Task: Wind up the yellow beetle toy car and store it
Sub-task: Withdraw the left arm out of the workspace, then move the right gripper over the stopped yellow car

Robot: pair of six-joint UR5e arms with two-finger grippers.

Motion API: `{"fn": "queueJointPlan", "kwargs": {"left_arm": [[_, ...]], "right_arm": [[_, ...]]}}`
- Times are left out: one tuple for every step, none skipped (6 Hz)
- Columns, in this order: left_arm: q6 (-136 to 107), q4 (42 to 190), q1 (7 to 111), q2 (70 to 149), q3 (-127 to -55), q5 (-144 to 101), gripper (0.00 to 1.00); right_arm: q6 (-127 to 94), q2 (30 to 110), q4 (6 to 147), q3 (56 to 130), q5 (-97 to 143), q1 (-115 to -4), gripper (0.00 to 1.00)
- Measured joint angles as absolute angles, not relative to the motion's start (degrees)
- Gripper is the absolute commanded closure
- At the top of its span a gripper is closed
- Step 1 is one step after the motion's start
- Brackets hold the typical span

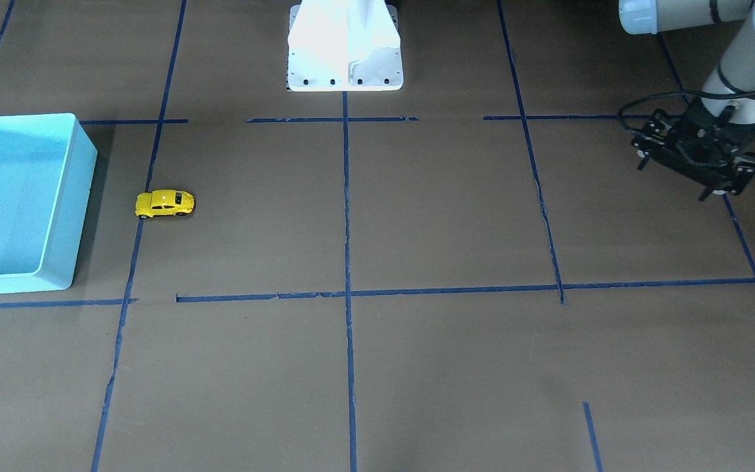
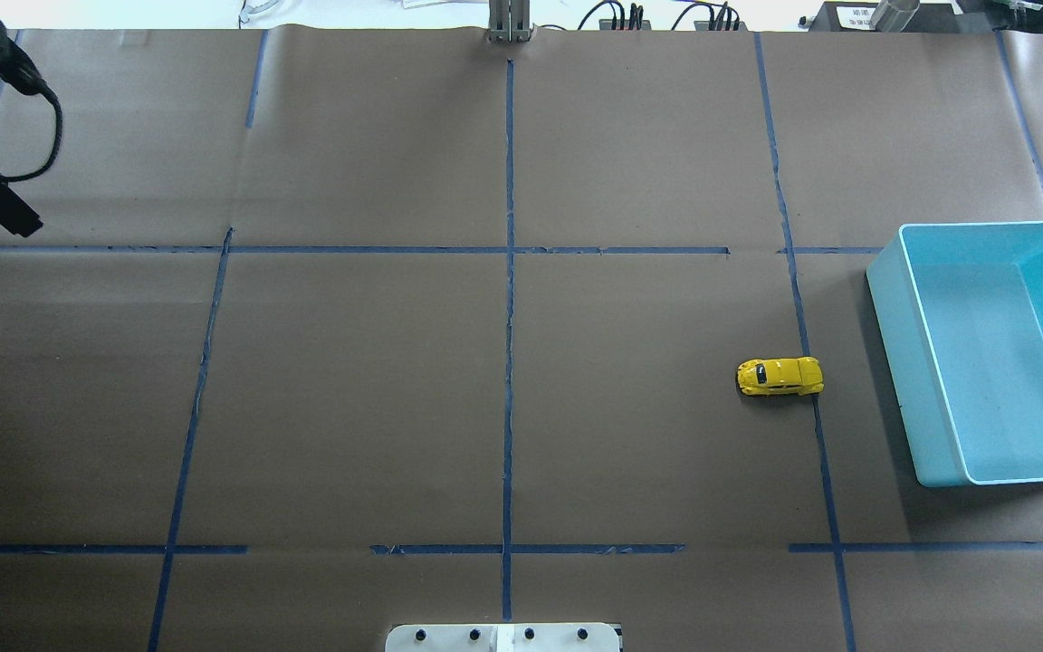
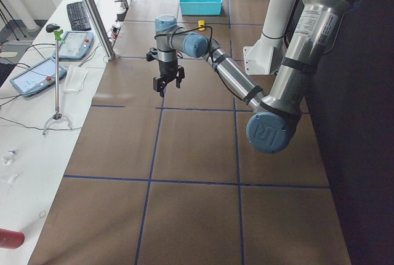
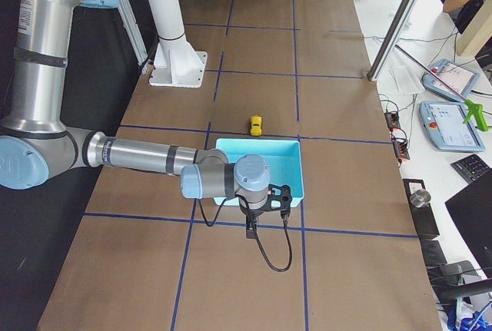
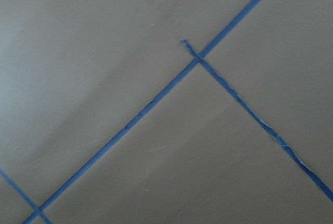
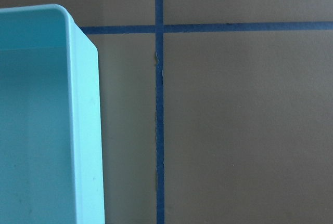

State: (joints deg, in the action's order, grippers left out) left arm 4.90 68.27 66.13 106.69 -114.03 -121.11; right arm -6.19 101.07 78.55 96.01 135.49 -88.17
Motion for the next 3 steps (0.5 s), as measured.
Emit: {"fn": "queueJointPlan", "kwargs": {"left_arm": [[2.3,68.1,70.6,104.2,-113.7,-123.5,0.0],[1.6,68.6,74.3,101.4,-112.9,-125.0,0.0],[1.5,70.3,76.6,98.4,-111.9,-125.7,0.0]], "right_arm": [[-5.6,100.2,76.8,97.0,135.5,-87.7,0.0],[-4.3,99.3,75.7,99.0,135.2,-85.0,0.0],[-3.3,97.4,75.3,100.7,134.4,-80.1,0.0]]}}
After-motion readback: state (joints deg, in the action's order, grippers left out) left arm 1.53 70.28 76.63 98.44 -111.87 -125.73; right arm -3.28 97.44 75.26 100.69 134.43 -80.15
